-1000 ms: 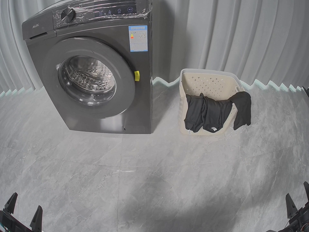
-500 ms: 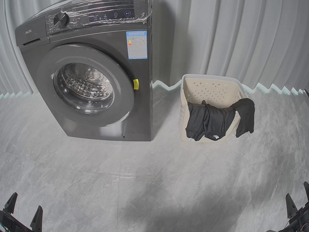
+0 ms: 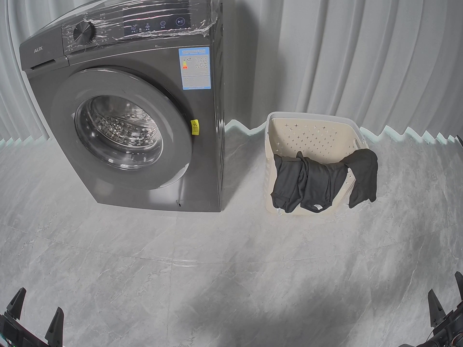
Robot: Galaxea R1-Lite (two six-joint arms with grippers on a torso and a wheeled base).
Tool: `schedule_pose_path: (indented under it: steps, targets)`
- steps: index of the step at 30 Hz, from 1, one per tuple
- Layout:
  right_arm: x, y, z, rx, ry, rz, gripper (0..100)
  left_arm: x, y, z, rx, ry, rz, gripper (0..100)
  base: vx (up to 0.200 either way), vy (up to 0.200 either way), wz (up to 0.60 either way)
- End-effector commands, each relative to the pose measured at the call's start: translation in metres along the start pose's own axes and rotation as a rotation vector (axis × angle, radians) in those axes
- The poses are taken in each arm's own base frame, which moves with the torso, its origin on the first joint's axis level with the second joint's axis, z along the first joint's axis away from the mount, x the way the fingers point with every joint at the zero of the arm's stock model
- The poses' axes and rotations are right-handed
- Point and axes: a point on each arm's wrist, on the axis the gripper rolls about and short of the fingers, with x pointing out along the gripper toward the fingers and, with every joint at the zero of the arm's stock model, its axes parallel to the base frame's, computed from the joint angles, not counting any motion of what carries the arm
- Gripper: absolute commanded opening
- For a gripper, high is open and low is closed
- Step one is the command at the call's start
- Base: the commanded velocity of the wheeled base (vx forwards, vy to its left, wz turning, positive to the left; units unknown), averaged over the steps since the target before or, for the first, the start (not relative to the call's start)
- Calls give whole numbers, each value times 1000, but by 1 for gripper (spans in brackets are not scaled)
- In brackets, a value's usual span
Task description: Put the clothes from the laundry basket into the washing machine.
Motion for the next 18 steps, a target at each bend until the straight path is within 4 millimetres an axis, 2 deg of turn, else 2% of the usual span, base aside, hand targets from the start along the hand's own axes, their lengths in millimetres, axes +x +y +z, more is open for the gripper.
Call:
schedule_pose_path:
  steps: [1, 13, 18]
  targets:
    - [1, 0, -5, 0, 12, 0, 100, 0, 0, -4, -1, -3, -1, 100, 0, -200, 0]
    - [1, 0, -5, 0, 12, 0, 100, 0, 0, -4, -1, -3, -2, 100, 0, -200, 0]
    - [1, 0, -5, 0, 12, 0, 100, 0, 0, -5, 2, -2, -1, 100, 0, 0, 0]
